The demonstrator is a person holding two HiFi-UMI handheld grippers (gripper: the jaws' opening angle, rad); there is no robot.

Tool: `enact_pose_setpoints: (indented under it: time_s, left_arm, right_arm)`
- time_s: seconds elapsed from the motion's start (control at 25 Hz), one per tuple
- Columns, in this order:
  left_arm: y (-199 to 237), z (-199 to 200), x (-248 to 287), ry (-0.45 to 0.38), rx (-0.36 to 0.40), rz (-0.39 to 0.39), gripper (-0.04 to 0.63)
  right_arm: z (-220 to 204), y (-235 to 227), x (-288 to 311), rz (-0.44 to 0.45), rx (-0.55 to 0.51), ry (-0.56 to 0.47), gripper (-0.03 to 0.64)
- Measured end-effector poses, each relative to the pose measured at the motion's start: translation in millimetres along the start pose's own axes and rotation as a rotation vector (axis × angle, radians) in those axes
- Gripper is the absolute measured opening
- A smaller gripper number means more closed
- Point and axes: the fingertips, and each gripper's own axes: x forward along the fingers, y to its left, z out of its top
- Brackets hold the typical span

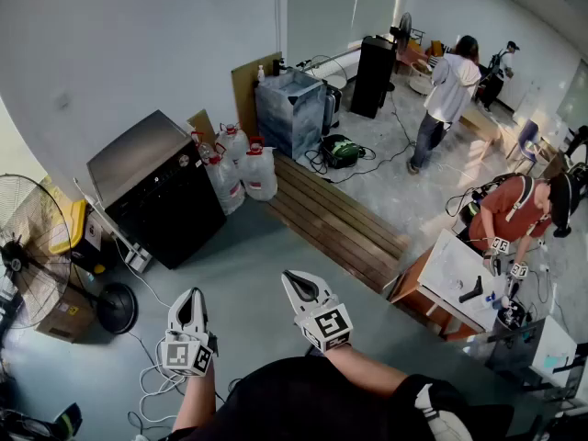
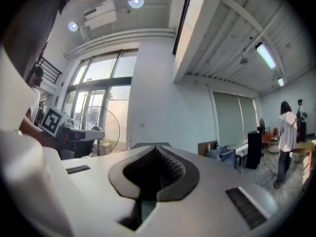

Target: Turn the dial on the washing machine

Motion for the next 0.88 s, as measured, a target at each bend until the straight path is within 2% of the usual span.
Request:
enact_pose_setpoints:
  time_s: [0.12, 0.32, 0.48, 0.68, 0.88]
  left_arm:
    - [-3, 0, -7, 0.007, -0.019, -0.021, 0.015]
    - [-6, -18, -15, 0.049, -0.078, -0.063, 0.015]
    - [-20, -20, -9, 0.055, -0.077, -0.096, 0.015]
    - [-23, -19, -5, 0.063, -0.086, -0.132, 0.015]
    - [-28, -13, 3, 0.065, -0.086, -0.128, 0.015]
  right_arm:
    - [-3, 5, -3, 0.005, 0.013, 0.031, 0.021]
    - [2, 20, -8, 0.021, -0.023, 0.025, 0.021]
    - [7, 7, -22, 0.005, 0.049, -0.042, 0.023]
    - [-3, 6, -25, -0.014, 0.065, -0.004, 0.023]
    - [-7, -6, -28, -0.008, 0.113, -0.001, 0.023]
